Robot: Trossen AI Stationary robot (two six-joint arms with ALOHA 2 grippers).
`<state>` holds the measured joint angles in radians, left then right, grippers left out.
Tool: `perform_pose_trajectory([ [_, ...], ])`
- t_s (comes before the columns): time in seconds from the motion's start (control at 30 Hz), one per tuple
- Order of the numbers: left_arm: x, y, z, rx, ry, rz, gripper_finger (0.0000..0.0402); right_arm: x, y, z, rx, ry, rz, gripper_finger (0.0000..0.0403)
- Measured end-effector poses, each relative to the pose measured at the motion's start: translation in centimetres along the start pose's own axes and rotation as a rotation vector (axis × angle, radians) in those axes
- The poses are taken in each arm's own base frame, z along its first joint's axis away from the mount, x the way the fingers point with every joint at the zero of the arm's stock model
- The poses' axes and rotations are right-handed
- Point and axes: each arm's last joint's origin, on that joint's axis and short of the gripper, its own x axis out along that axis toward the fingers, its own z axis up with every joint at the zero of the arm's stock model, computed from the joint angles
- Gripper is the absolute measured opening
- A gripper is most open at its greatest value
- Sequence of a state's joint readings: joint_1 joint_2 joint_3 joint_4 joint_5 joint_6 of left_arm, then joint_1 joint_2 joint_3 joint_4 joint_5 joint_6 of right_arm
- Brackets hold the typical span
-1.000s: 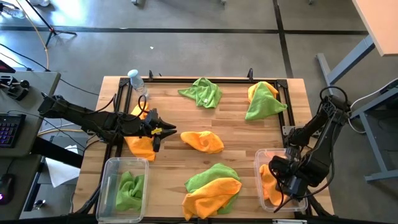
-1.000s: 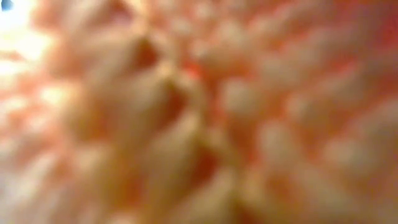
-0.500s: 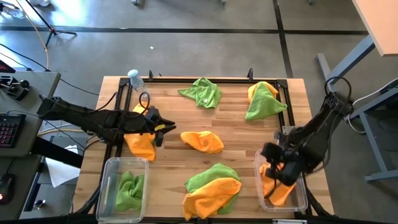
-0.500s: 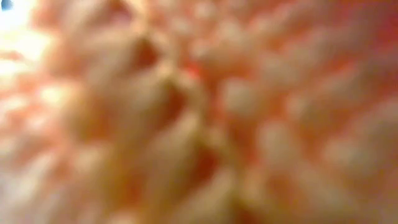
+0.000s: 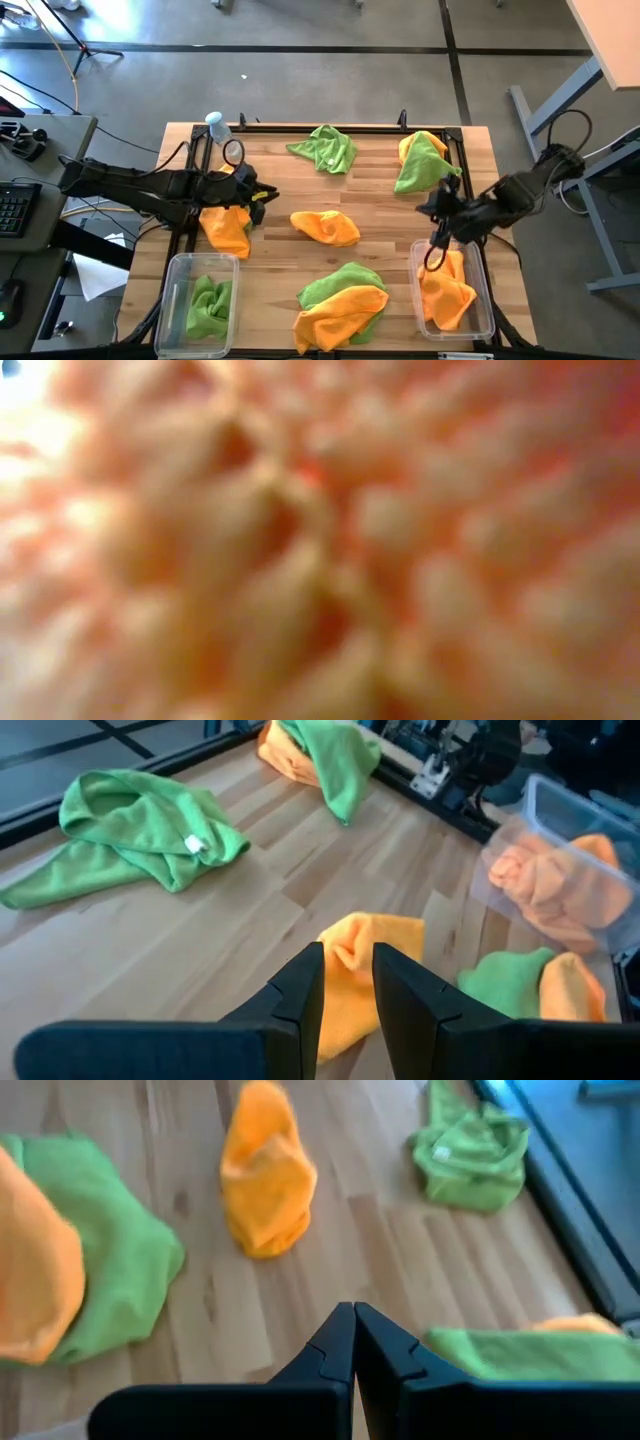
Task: Sort microfiber towel by color & place in baskets
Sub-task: Put the yellow towel into the right transparent bin
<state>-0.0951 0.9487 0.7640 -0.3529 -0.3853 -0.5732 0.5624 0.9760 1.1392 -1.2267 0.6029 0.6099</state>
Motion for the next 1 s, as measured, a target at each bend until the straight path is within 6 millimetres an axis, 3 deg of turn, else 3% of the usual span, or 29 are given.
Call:
perform_pose_trajectory([
  [0.37, 0.1, -0.2, 0.8, 0.018, 0.072, 0.063, 0.0029, 3.6, -2.9, -4.9, 0.147, -0.325, 0.111, 0.0000],
  [0.53, 0.1, 0.7, 0.9, -0.054, 0.225, 0.242, 0.0003, 5.4, -3.4, -6.1, 0.192, -0.527, 0.130, 0.0000],
  [0.8, -0.5, 4.3, 0.0, -0.364, 0.423, 0.666, 0.0001, 7.7, -3.9, -7.3, 0.216, -0.535, 0.159, 0.0000],
  [1.0, -0.8, 5.4, -0.3, -0.454, 0.521, 0.739, 0.0025, 7.8, -4.3, -7.1, 0.169, -0.541, 0.179, 0.0000],
])
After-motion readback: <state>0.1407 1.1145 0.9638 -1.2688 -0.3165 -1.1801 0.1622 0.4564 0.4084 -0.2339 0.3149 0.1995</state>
